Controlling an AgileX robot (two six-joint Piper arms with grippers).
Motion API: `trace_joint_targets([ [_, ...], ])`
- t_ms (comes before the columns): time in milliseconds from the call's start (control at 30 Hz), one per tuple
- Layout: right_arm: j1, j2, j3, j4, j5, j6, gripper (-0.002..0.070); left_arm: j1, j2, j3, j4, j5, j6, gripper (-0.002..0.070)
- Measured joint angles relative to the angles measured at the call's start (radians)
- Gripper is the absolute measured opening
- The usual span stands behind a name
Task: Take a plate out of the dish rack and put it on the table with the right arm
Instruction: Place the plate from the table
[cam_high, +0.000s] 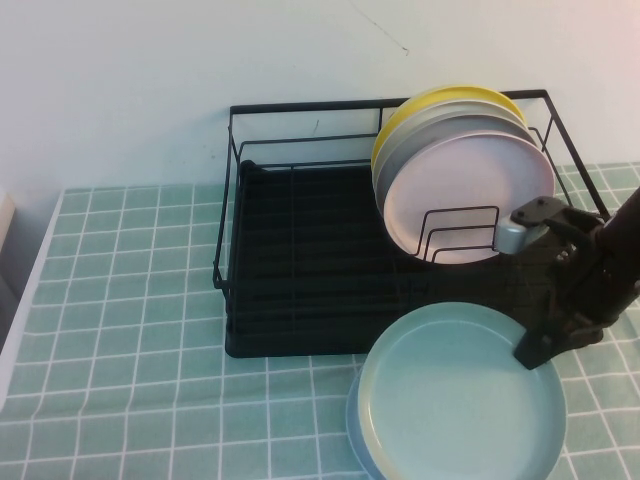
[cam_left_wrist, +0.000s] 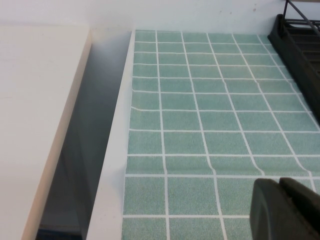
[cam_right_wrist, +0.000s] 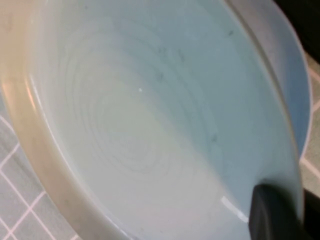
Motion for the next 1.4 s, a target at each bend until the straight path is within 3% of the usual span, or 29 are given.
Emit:
trace_joint_targets([
  [467, 0.026, 0.033, 0.0, 0.0, -0.022, -0.007, 0.0048, 0.0, 0.0, 0.0, 0.0, 0.0, 0.0, -0.0002],
  [967, 0.03, -0.001, 0.0, 0.0, -0.028, 0.019, 0.0266, 0.0, 0.0, 0.0, 0.0, 0.0, 0.0, -0.0003],
  [1300, 0.03, -0.077, -0.002, -0.001, -0.041, 0.017, 0.028, 0.0, 0.0, 0.0, 0.0, 0.0, 0.0, -0.0003],
  [1400, 0.03, -0.124, -0.002, -0.005, -0.041, 0.017, 0.0224, 0.0, 0.0, 0.0, 0.0, 0.0, 0.0, -0.0003],
])
